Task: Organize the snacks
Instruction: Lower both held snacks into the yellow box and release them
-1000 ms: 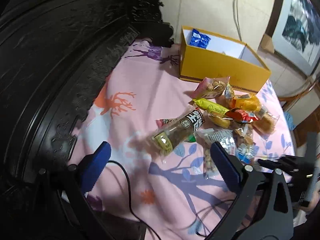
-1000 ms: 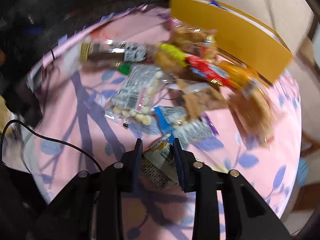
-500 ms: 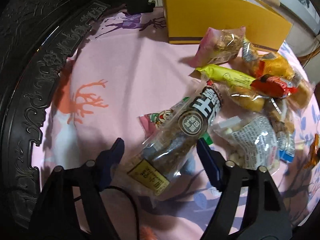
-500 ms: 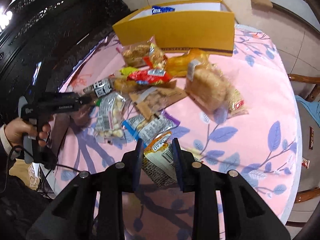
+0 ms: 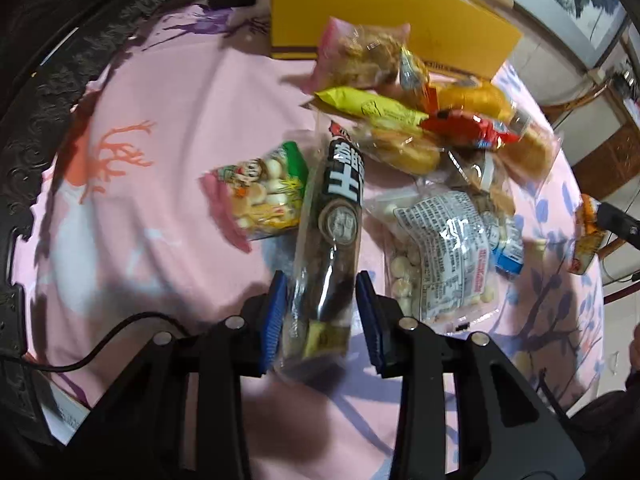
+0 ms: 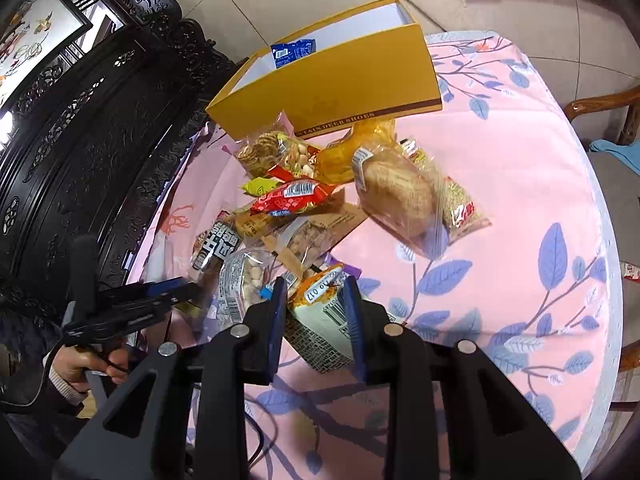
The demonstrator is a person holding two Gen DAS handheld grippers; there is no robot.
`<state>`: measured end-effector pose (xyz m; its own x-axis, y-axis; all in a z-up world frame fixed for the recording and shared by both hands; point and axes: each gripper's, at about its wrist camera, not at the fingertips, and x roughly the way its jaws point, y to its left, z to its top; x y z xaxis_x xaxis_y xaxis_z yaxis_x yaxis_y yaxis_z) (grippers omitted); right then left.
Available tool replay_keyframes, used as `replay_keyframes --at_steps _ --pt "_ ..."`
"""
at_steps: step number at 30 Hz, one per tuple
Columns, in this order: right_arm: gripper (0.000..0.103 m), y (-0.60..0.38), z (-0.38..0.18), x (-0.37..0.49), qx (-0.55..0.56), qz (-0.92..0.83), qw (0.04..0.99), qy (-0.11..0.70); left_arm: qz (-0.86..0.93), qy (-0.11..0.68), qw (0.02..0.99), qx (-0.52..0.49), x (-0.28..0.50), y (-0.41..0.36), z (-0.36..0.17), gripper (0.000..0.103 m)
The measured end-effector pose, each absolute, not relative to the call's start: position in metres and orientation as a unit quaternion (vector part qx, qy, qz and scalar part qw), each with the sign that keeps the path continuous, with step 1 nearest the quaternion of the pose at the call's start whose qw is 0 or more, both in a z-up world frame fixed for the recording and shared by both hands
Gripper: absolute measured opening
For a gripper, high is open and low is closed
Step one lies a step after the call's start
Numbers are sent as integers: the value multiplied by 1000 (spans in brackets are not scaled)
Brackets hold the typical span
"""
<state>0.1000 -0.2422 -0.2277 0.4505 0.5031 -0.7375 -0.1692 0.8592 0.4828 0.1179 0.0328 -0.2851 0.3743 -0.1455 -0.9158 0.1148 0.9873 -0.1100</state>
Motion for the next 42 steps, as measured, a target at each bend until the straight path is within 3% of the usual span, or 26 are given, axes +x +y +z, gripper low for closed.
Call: replay_keyframes --at_steps 5,7,11,23,29,39,40,42 --pt "29 -241 -226 93 171 200 835 483 -87 572 816 -6 133 20 -303 34" --pt "29 -243 -224 91 176 199 836 480 -95 570 816 -7 131 18 -301 29" --pt "29 -248 -212 89 192 195 841 467 -108 550 828 -17 119 21 -282 27" --pt "29 -259 -133 121 206 212 872 390 -124 412 901 -61 106 42 -136 27" --pt "29 -259 -72 169 176 227 903 320 -141 334 929 -73 154 27 -61 27" --pt "29 -252 -22 258 116 230 933 250 -134 275 951 -53 242 0 -1 27" --pt "29 -250 -20 269 112 229 935 247 -127 274 952 -52 253 -1 1 29" --pt "36 -243 -23 303 103 227 934 256 -106 274 954 -55 283 -6 2 48"
